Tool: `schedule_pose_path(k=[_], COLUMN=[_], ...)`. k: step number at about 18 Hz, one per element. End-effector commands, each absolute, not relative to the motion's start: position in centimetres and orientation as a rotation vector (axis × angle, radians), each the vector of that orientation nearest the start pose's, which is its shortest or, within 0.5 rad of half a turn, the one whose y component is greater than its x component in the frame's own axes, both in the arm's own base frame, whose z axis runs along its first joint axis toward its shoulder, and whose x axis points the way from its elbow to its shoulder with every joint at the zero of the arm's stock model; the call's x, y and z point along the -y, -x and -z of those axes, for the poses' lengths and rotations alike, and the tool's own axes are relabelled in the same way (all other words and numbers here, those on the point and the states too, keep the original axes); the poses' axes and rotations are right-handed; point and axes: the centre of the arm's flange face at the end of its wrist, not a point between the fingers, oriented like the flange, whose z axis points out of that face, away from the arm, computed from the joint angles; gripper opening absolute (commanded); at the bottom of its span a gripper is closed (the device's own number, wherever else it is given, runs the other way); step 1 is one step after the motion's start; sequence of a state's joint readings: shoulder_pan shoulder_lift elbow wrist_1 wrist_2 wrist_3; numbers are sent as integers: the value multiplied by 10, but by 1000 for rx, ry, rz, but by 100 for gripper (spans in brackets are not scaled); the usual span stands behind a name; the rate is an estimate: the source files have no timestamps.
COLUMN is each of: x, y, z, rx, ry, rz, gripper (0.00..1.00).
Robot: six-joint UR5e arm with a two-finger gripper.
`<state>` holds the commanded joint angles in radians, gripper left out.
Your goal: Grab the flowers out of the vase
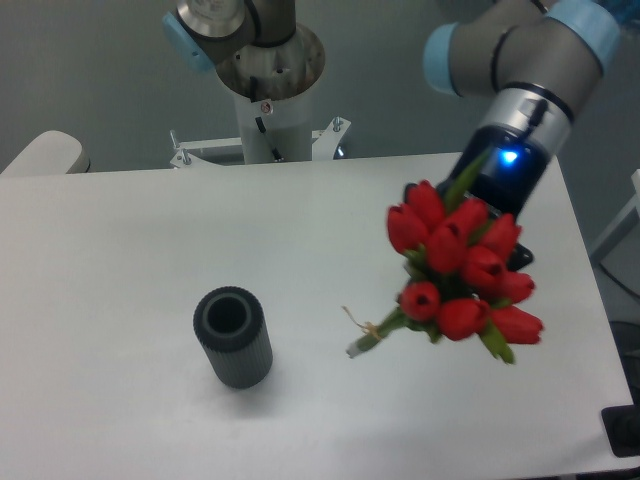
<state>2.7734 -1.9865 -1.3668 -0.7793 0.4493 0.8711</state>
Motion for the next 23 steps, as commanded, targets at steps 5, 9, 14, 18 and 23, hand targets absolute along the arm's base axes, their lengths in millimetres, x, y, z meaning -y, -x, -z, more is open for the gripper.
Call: schedule_pose_path(k=[5,9,14,18,23], x=[-444,-441,-441,-441,-442], y=[545,548,548,548,546], z=[-483,-480,-479,-476,-473], rx=[-56,-78,-75,-109,-109], ry=[1953,1954,1956,1955,1959], rz=[89,70,72,54,58], gripper=[35,36,35,35,36])
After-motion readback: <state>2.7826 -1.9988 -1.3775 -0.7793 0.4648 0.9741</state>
